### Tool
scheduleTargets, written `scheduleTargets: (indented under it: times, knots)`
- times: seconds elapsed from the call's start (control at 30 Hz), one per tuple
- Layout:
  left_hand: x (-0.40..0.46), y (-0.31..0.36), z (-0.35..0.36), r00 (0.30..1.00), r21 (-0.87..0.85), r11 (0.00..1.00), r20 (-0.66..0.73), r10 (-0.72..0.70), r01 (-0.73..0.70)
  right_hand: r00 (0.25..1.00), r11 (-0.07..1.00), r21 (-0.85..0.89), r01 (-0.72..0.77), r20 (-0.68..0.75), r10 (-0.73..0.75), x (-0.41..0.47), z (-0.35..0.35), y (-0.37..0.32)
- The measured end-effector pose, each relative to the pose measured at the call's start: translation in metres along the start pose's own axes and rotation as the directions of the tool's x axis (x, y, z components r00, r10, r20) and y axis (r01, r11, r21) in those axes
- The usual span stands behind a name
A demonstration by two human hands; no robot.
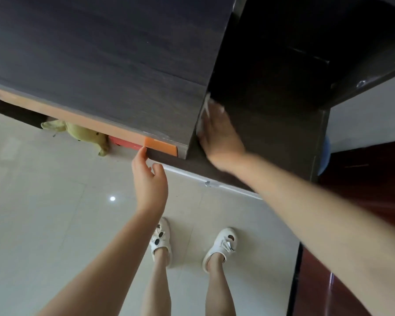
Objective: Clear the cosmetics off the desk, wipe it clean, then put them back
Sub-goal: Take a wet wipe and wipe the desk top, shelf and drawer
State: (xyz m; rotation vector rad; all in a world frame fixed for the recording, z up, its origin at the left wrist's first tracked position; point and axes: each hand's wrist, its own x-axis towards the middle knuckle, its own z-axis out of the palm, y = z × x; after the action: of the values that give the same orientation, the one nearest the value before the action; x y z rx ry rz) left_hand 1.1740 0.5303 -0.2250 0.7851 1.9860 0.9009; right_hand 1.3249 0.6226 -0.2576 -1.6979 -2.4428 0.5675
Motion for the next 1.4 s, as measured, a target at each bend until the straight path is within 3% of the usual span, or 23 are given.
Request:
scheduleTargets:
  times: [0.07,0.13,0.2,0.27,0.33,0.37,0.43,0.5,0.57,0.63,0.7,0.73,0.77,0.83,0.9,0.93,1.0,1.13,1.4]
  knots:
    - [-0.004,-0.002,-0.003,0.999,-0.01,1.0,0.043,0.003,-0.003,0.986,0.988,-0.021,0.153,0.065,-0.152,-0.052,0.013,-0.015]
    - [-0.005,-0.003,-0.006,0.998,-0.002,1.0,0.068,-0.018,0.018,0.908,0.93,-0.024,0.368,0.223,-0.354,-0.091,0.01,-0.015]
    - [-0.005,-0.002,-0.009,0.997,-0.002,1.0,0.077,-0.028,0.028,0.841,0.88,0.13,0.457,0.259,-0.475,-0.098,-0.01,-0.003]
    - [-0.005,-0.001,-0.01,0.996,-0.027,0.999,0.089,-0.031,0.034,0.915,0.912,0.291,0.29,0.195,-0.353,-0.082,-0.036,0.006]
    - [-0.004,-0.003,-0.011,0.994,-0.044,0.998,0.098,-0.043,0.048,0.999,0.933,0.359,0.037,-0.01,-0.036,-0.061,-0.059,0.03]
    - [-0.004,-0.004,-0.011,0.994,-0.049,0.997,0.101,-0.05,0.055,0.988,0.928,0.361,-0.092,-0.084,0.131,-0.053,-0.066,0.047]
    - [-0.004,-0.005,-0.011,0.992,-0.061,0.996,0.107,-0.064,0.07,0.927,0.906,0.25,-0.342,-0.068,0.369,-0.046,-0.07,0.076]
    - [-0.004,-0.006,-0.011,0.991,-0.078,0.993,0.109,-0.081,0.089,0.877,0.868,0.146,-0.474,-0.013,0.481,-0.051,-0.052,0.079]
    - [-0.003,-0.007,-0.01,0.99,-0.095,0.99,0.107,-0.091,0.101,0.941,0.94,0.108,-0.323,-0.068,0.331,-0.066,-0.024,0.053]
    - [-0.002,-0.006,-0.011,0.989,-0.109,0.988,0.108,-0.102,0.114,0.999,0.997,0.08,-0.023,-0.043,0.027,-0.089,0.002,0.01]
    - [0.0,-0.003,-0.013,0.987,-0.114,0.986,0.118,-0.107,0.12,0.971,0.976,0.094,0.198,0.12,-0.208,-0.111,0.014,-0.021]
    - [0.002,-0.002,-0.015,0.986,-0.11,0.986,0.125,-0.108,0.122,0.952,0.964,0.114,0.238,0.167,-0.255,-0.115,0.011,-0.024]
    - [0.004,-0.002,-0.016,0.985,-0.108,0.986,0.134,-0.109,0.124,0.959,0.97,0.148,0.195,0.179,-0.22,-0.113,0.003,-0.02]
    - [0.009,-0.002,-0.02,0.982,-0.114,0.985,0.151,-0.111,0.129,0.987,0.98,0.161,-0.114,0.133,0.093,-0.108,-0.014,0.001]
    - [0.013,-0.004,-0.022,0.979,-0.125,0.983,0.168,-0.116,0.138,0.919,0.908,0.155,-0.389,-0.006,0.394,-0.108,-0.027,0.025]
    - [0.013,-0.005,-0.023,0.977,-0.132,0.981,0.176,-0.116,0.141,0.894,0.891,0.143,-0.431,-0.069,0.444,-0.112,-0.026,0.029]
    - [0.013,-0.007,-0.025,0.974,-0.14,0.98,0.194,-0.115,0.143,0.935,0.938,0.094,-0.332,-0.094,0.341,-0.123,-0.008,0.015]
    - [0.016,-0.008,-0.031,0.964,-0.187,0.968,0.24,-0.117,0.164,1.0,0.995,0.1,-0.027,0.014,0.026,-0.128,0.04,-0.052]
    - [0.027,-0.015,-0.047,0.934,-0.228,0.964,0.353,-0.05,0.137,0.996,0.988,0.129,0.083,-0.038,-0.079,-0.071,0.054,-0.113]
